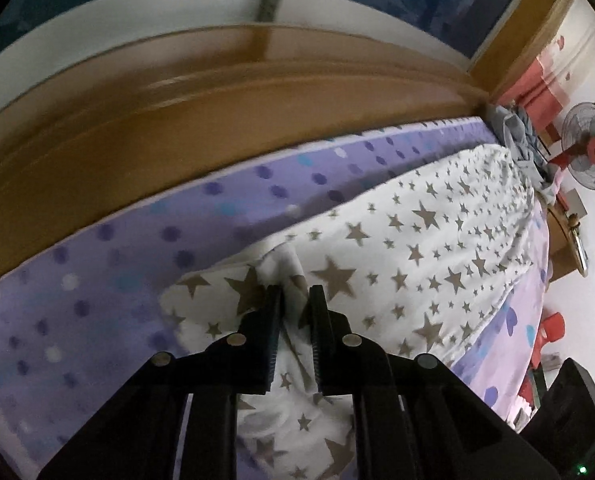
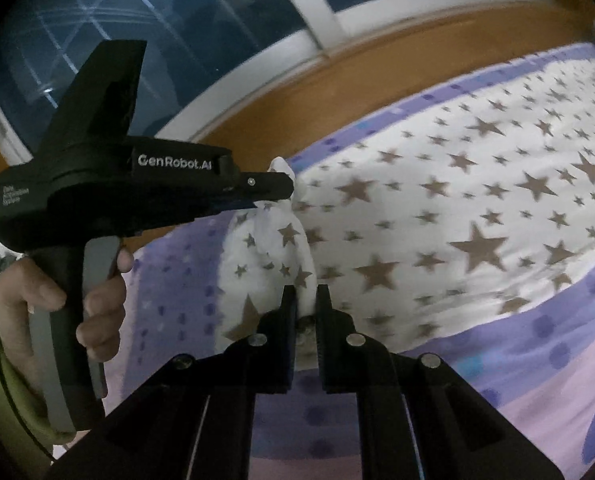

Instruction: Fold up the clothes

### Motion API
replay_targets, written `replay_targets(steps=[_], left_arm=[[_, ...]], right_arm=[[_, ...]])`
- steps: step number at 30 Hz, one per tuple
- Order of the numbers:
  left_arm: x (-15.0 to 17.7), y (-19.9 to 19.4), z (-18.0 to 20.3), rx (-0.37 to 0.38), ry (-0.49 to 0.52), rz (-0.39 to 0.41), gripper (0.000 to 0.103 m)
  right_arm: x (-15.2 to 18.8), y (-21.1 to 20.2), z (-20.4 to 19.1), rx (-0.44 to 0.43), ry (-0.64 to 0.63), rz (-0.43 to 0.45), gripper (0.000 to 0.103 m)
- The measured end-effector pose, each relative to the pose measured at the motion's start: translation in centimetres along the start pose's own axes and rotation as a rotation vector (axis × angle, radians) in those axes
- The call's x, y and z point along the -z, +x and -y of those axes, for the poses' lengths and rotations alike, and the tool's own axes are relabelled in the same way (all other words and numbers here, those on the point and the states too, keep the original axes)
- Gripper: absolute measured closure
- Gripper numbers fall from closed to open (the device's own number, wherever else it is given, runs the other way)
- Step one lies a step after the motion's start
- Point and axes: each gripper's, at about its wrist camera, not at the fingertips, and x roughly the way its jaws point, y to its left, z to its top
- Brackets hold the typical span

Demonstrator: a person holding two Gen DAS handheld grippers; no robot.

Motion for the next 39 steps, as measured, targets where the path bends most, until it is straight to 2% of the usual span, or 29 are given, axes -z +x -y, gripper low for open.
replay_targets(steps=[3,6,11,14,17,22,26,29,33,35,38,39], left_arm=[[-0.3,1.7,0.8,-0.034,0.015,-0.023,0.09],[-0.4,1.6,1.2,-0.058,0.027,-0.022,0.089],[0.1,-1.1,0.5,-0.065,0.011,-0.03,0.087],[0.7,-3.6,-0.6,-0.053,-0.012,-0.001,0.077],[0.8,-4.7,-1.3,-0.019,0.001,0.025,0.076],[-0.3,-3.1,-1.4,0.038,0.031,0.014,0.076],[-1.3,-0.5,-1.8,0.053,0.033,-0.016,0.076],[-1.6,-0.9,-2.2,0.104,0.029,-0.002,0.076],[-2.0,-2.8,-2.1,0.144,0.076,0.035,0.076],[-1.7,-3.8,-2.0,0.202,0.102,0.045,0.075],[-0.5,-3.1,-1.8,0.281,0.125,0.009,0.072],[-0.2,-2.1,-1.7,0.27,0.136,-0.009,0.072]], right_arm=[[-0.1,0.4,1.7,0.014,0.014,-0.016,0.095],[-0.4,0.3,3.0,-0.045,0.042,-0.032,0.093],[-1.2,-2.0,3.2,-0.054,-0.007,-0.01,0.09],[-1.4,-3.5,2.0,-0.057,-0.056,0.03,0.089],[-1.3,-3.9,-0.4,-0.072,-0.121,0.063,0.089],[-0.4,-2.9,-3.7,-0.005,-0.212,0.059,0.089],[0.1,-0.4,-4.1,0.136,-0.268,0.032,0.089],[0.3,2.2,-2.7,0.26,-0.254,-0.019,0.089],[-0.1,1.0,-1.5,0.272,-0.157,0.016,0.089],[-0.2,0.1,-1.6,0.271,-0.12,0.036,0.089],[-0.5,-0.9,-2.5,0.235,-0.106,0.071,0.089],[-0.6,-0.9,-2.9,0.22,-0.112,0.076,0.089]])
